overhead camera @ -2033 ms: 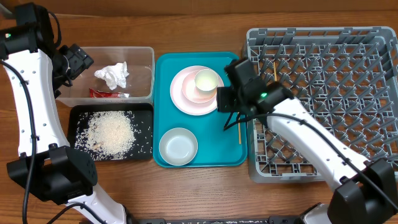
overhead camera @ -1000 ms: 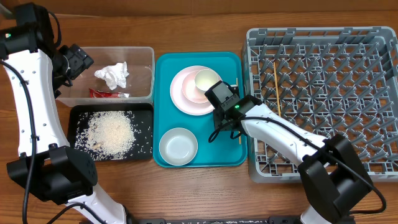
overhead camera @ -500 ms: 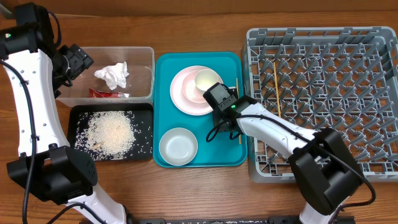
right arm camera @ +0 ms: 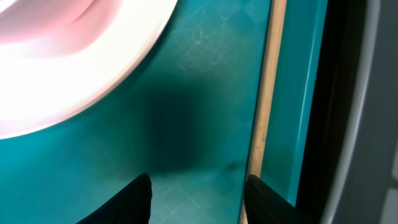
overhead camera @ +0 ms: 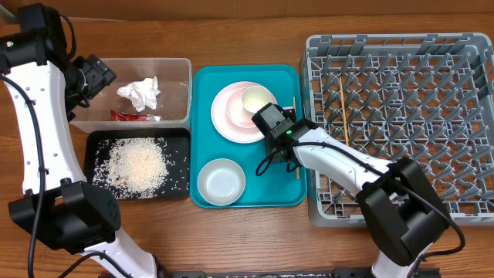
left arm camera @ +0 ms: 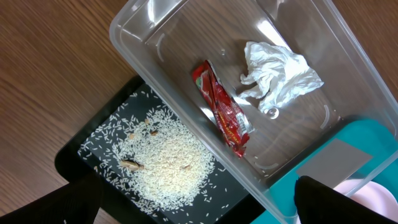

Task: Sort waste into correct bins and load items into the dishwasher
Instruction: 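Lower the right gripper onto the remaining wooden chopstick beside the pink plate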

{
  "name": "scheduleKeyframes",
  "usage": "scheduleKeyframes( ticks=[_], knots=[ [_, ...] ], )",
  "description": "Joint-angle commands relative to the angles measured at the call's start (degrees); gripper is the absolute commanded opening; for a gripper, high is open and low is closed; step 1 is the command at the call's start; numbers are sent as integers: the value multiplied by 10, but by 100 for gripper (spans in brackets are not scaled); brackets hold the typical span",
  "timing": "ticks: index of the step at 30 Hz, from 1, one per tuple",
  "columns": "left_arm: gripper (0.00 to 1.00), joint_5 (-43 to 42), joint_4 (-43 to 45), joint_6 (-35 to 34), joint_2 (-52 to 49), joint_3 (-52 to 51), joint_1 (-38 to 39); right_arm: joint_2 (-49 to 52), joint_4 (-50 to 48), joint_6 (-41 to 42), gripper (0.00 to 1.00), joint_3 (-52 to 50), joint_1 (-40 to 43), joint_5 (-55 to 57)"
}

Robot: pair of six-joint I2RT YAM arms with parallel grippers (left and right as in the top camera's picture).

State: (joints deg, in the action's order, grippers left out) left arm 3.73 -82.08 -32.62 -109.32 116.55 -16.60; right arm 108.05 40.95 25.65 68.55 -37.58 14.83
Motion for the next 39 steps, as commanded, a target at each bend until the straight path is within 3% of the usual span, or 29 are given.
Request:
scheduleKeyframes(
  ticks=[1,20,26,39],
  knots=[
    [100,8,0,7,2,3,2,18,-4,-5,50,-1,-3,12],
    [100,8,0,7,2,3,2,36,-1,-5,59,5,-3,35],
    [100,8,0,7,2,3,2,36,10,-4,68,4,-2,28],
    [100,8,0,7,2,3,2,36,-3,-3,71,1,-2,-68]
  ],
)
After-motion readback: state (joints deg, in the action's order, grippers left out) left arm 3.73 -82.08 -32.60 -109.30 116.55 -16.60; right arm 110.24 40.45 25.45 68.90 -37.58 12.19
